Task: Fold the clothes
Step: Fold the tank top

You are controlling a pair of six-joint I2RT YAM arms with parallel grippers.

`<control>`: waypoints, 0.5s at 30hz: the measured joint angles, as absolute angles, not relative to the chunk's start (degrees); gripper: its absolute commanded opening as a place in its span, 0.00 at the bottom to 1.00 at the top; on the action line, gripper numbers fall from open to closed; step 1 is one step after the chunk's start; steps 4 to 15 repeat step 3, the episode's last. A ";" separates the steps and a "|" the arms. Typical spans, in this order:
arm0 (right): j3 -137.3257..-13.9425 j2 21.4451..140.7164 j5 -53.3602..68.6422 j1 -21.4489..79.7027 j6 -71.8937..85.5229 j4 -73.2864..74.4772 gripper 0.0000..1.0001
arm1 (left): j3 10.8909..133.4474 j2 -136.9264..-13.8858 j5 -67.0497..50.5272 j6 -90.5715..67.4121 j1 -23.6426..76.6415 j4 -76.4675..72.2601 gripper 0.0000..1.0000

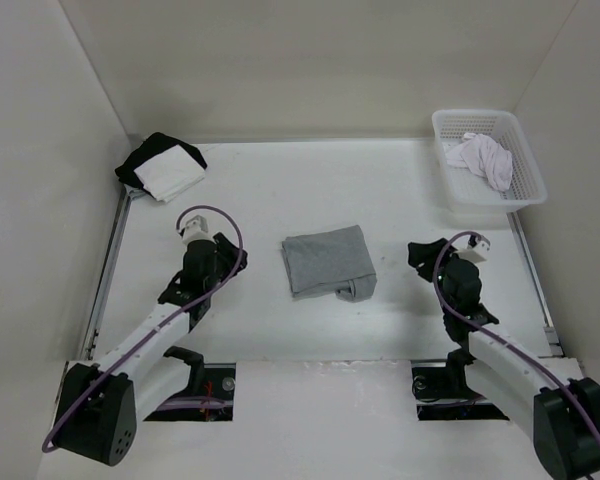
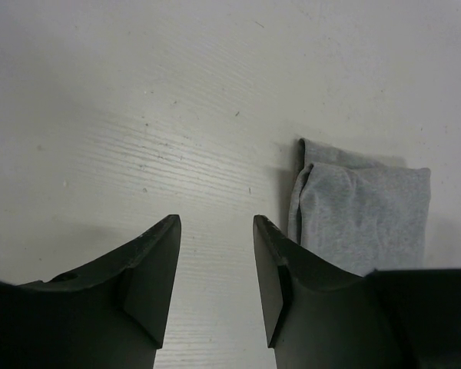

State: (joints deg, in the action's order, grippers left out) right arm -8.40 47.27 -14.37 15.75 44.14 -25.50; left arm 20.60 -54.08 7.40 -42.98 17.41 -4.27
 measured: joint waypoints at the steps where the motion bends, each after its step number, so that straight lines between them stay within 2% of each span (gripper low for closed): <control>1: -8.40 47.33 -14.31 15.70 44.31 -25.78 0.59 | 20.60 -54.26 7.22 -42.98 17.45 -4.32 0.40; 3: -8.40 47.81 -14.09 15.42 44.71 -26.39 0.59 | 20.60 -54.87 7.05 -42.96 17.76 -4.64 0.44; 15: -8.40 47.81 -14.09 15.42 44.71 -26.39 0.59 | 20.60 -54.87 7.05 -42.96 17.76 -4.64 0.44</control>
